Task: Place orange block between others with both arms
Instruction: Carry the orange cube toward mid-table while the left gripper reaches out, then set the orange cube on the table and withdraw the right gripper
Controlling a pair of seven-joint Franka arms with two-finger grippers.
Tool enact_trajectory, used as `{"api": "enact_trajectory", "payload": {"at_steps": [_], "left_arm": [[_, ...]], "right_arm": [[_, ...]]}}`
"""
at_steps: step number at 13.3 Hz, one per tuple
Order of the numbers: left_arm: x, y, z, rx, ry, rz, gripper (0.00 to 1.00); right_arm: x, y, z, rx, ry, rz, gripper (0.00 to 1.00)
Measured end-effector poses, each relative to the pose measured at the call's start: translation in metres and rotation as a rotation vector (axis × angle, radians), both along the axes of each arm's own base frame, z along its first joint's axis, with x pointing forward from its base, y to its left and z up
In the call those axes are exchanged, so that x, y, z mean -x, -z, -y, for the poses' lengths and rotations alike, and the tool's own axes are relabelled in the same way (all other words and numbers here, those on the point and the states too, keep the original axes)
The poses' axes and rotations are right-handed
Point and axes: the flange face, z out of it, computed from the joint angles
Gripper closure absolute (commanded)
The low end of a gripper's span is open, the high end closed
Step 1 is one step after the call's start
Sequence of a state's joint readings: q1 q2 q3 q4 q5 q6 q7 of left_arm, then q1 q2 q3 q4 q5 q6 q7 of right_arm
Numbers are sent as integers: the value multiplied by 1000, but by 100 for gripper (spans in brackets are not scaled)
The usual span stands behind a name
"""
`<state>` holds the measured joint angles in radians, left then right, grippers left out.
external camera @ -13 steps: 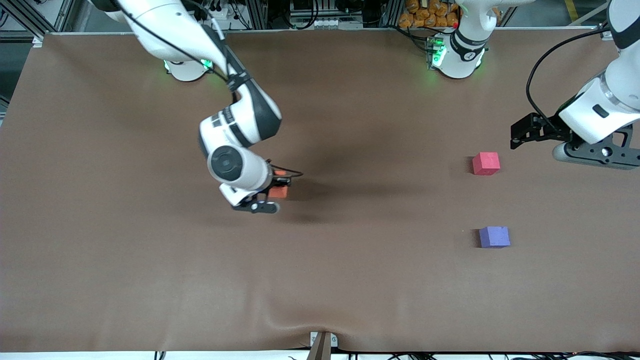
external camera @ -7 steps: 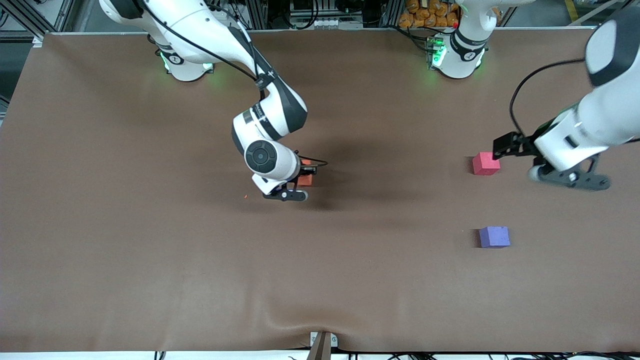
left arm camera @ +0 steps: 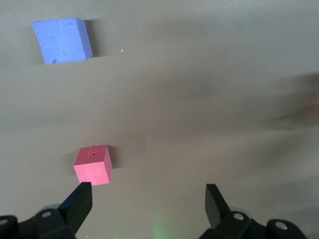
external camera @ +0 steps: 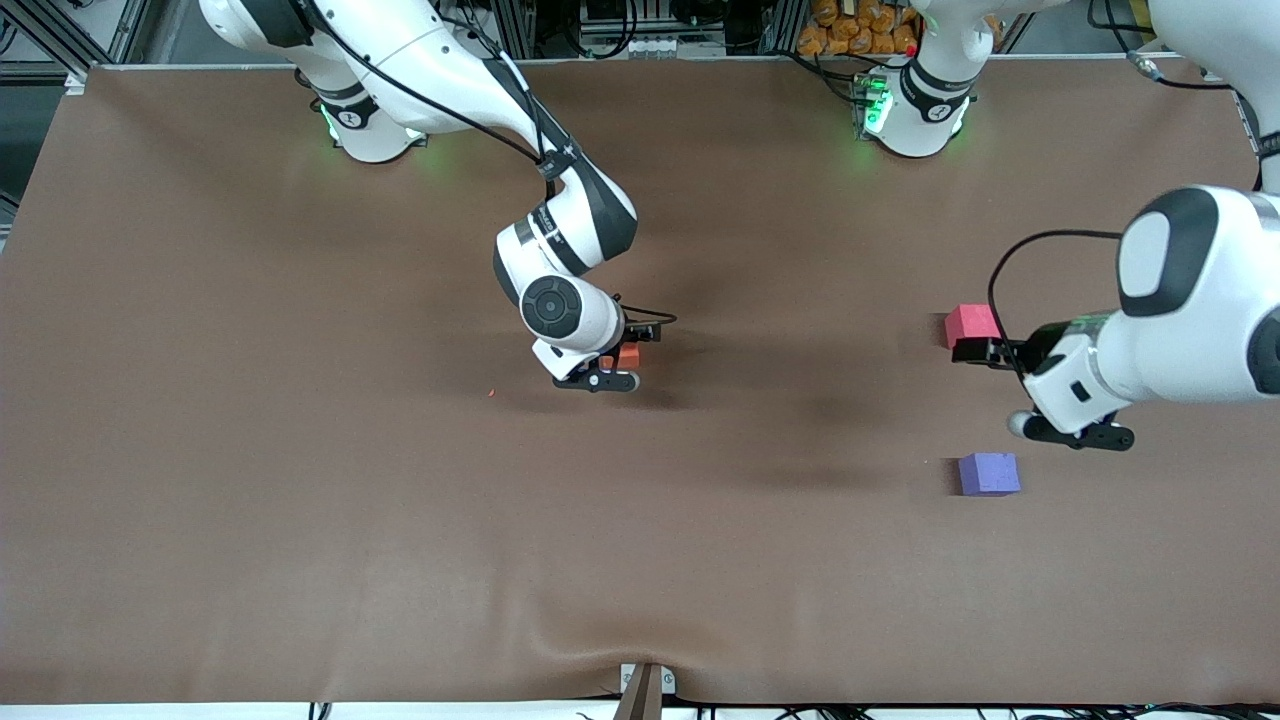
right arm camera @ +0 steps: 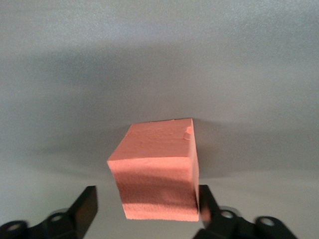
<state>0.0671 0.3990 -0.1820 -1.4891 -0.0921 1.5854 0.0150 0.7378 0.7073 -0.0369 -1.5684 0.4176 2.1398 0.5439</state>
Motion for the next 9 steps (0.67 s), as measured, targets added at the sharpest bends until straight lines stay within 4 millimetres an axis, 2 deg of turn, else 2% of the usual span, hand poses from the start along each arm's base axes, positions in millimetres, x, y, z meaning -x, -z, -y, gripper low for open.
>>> {"api": "enact_trajectory", "payload": {"at_steps": [2,4,7,9], "left_arm": [[-1,-5,-1,5,0,9,0],[-1,-9,12,9,19,17,0],[5,-8,51,-14,72,19,0],[10,-8,74,-37,70,16,0]], "right_arm": [[-3,-1,2,0,5,7,0],[-13,-7,7,-7,19,22,0],[-41,-32,25,-31,63,60,0],[-61,-62,50,-48,99,66,0]]}}
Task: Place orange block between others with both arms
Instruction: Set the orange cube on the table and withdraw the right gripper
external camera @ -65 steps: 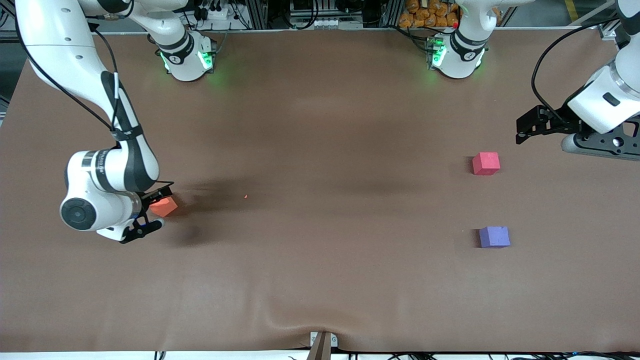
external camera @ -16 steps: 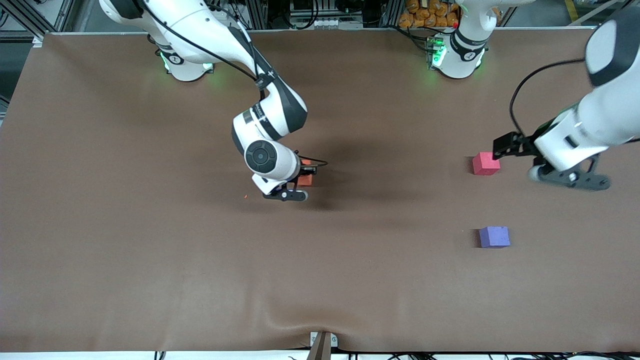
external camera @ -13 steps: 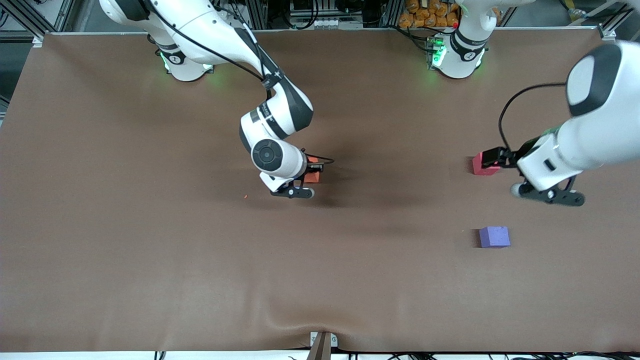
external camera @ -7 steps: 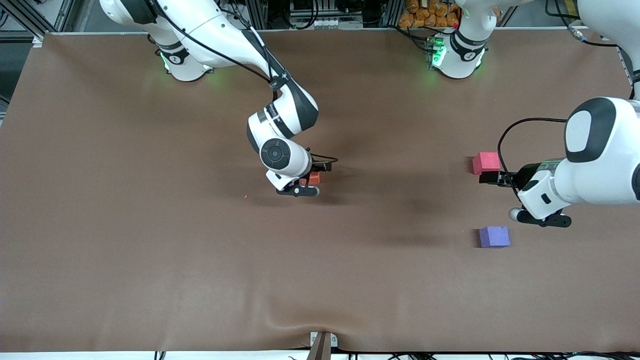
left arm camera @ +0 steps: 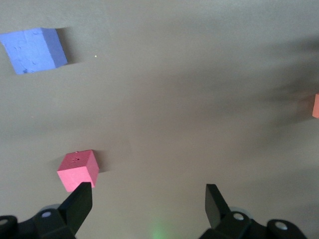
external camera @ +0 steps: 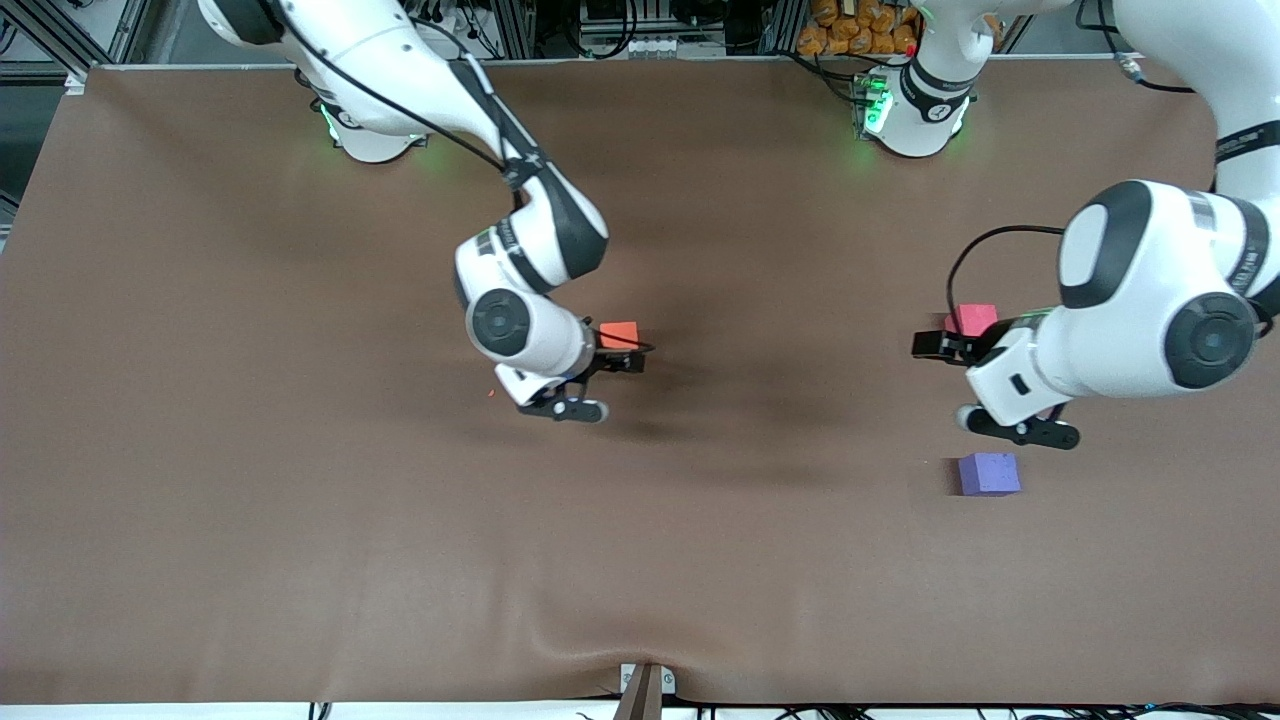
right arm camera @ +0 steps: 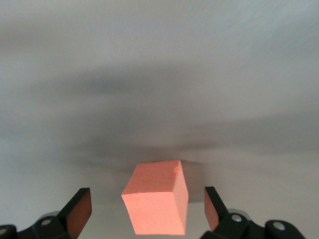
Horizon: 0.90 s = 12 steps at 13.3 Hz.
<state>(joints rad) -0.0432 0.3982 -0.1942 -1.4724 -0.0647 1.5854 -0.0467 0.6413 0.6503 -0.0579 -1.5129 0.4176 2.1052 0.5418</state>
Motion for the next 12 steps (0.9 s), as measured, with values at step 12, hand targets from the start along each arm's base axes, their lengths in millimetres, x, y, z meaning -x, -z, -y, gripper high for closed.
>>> {"api": "enact_trajectory", "payload": {"at_steps": [12], "left_arm": [[8,24,76,-38,-13,27,0]], "right_arm": [[-21,-228,251,49,40,-80,0]]}}
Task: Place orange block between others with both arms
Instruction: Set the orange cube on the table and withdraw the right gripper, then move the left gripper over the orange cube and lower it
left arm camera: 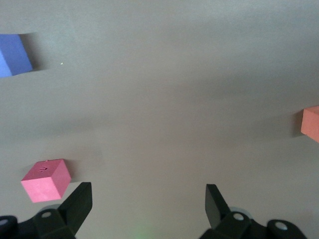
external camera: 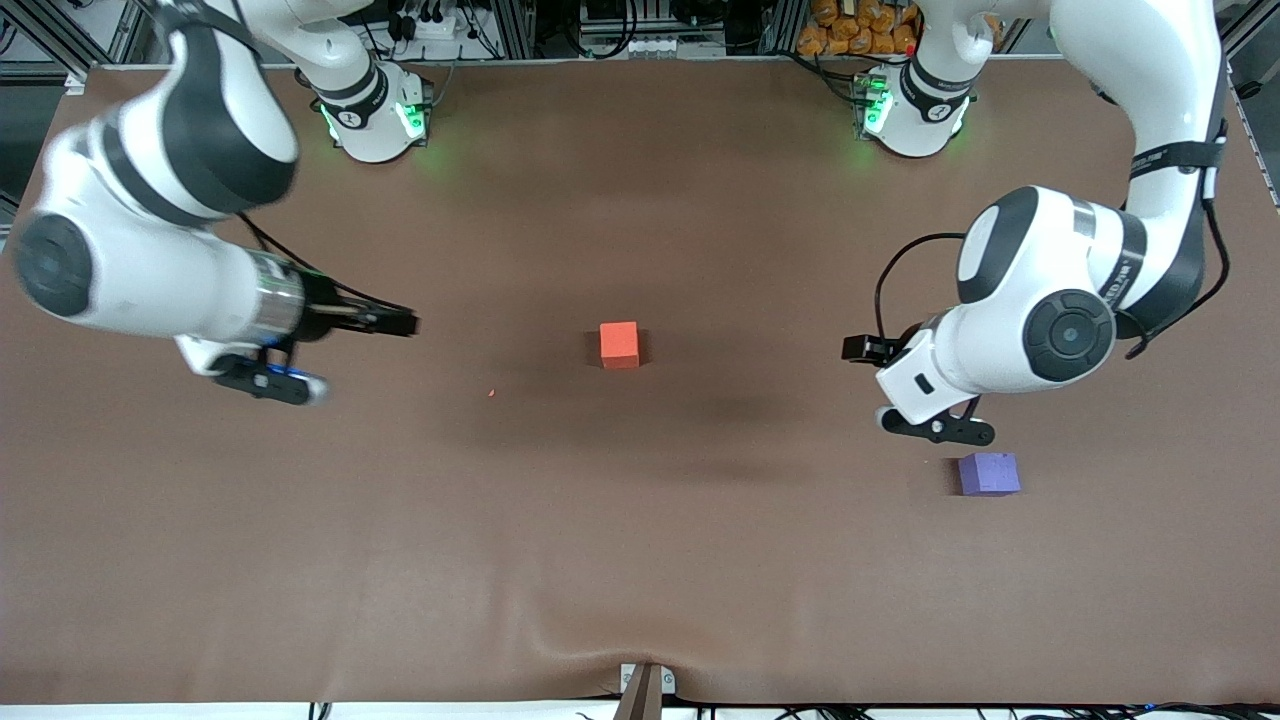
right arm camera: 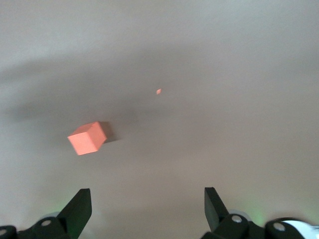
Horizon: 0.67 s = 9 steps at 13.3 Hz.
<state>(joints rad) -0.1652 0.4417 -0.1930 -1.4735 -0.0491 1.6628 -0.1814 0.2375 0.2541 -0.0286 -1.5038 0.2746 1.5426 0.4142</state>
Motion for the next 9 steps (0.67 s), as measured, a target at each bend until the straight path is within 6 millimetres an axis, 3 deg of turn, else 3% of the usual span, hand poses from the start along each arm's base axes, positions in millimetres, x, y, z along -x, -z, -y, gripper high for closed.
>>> {"api": "enact_trajectory", "payload": {"at_steps": [6,9], "left_arm": [[1,9,14,2,10,5,0],[10,16,47,-9,-5,13,0]], "right_arm": [[13,-49,75,79,-174,92,0],[14,-62,124,115,-259,130,0]]}}
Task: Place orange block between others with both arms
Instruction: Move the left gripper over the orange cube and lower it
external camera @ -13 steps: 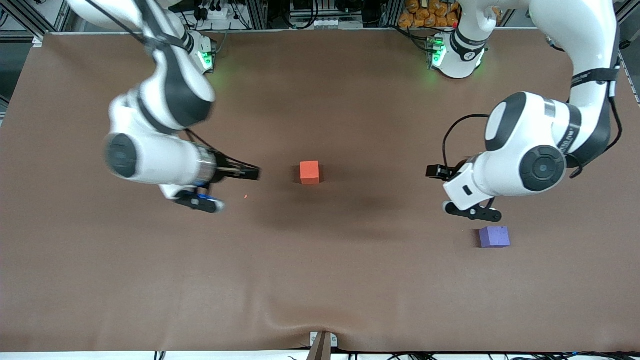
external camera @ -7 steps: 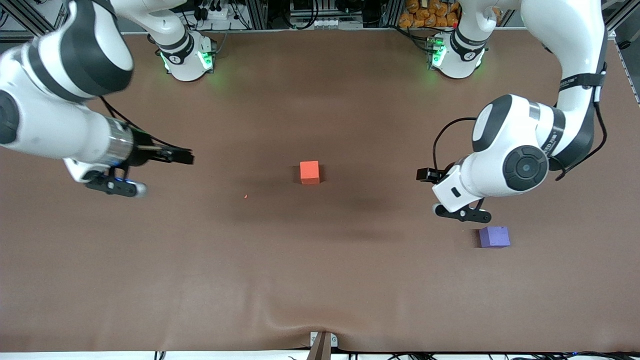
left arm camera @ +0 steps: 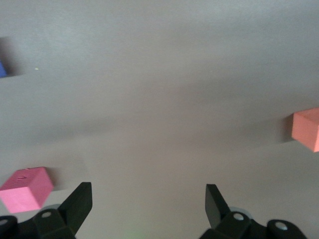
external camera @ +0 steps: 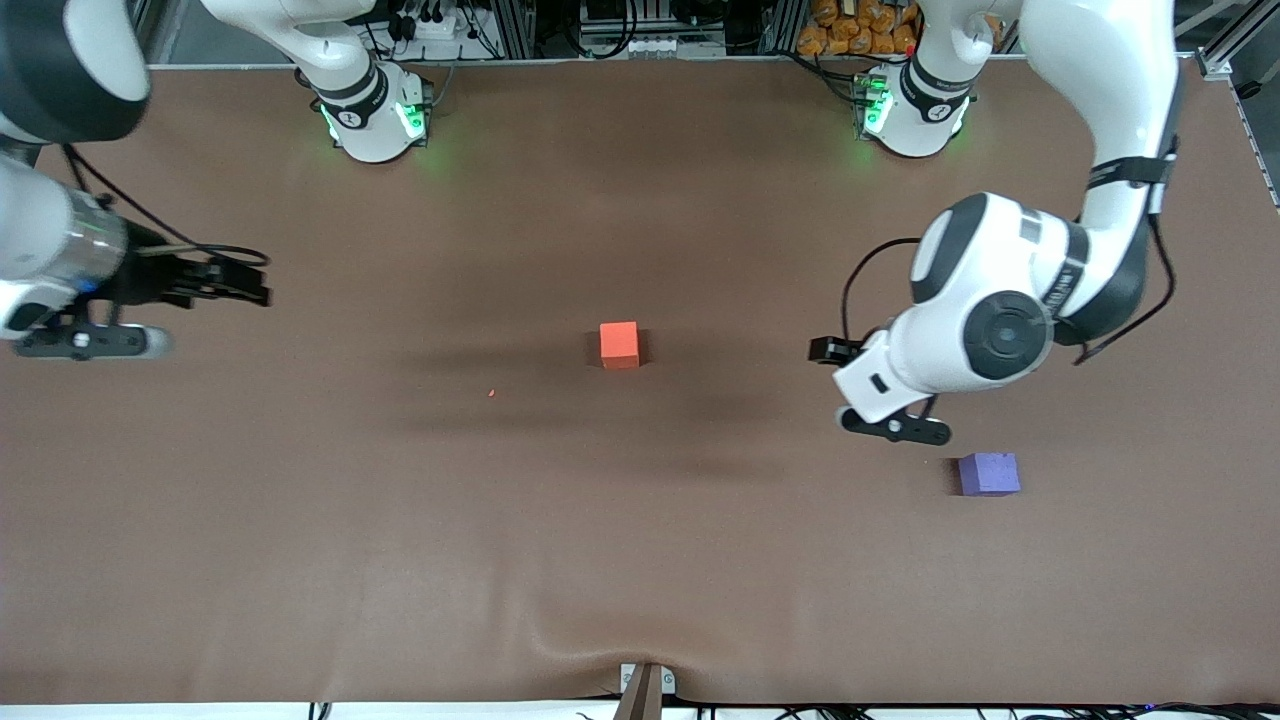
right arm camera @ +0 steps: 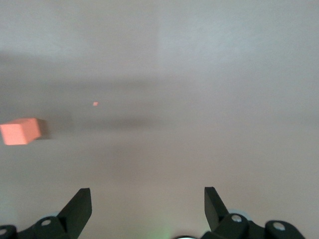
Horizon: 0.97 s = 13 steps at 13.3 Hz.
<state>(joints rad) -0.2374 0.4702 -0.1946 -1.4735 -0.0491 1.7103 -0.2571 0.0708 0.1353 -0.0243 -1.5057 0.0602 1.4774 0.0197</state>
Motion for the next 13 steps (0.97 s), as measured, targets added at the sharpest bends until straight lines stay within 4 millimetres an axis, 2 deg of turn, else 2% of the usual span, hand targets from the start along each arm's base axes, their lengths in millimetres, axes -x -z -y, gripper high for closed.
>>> {"api": "enact_trajectory", "payload": {"at_steps": [2,4,7,13], "left_arm": [[15,1,36,-17,-22,5,0],[26,1,61,-25,-42,15,0],[27,8,77,-18,-77,43,0],[44,15,127,5,-152,97,0]], "right_arm": [[1,-5,27,33,-50,12,0],[2,-8,39,50,-65,17,0],[5,-14,47,99,-72,26,0],[6,-16,49,107,-71,27,0]]}}
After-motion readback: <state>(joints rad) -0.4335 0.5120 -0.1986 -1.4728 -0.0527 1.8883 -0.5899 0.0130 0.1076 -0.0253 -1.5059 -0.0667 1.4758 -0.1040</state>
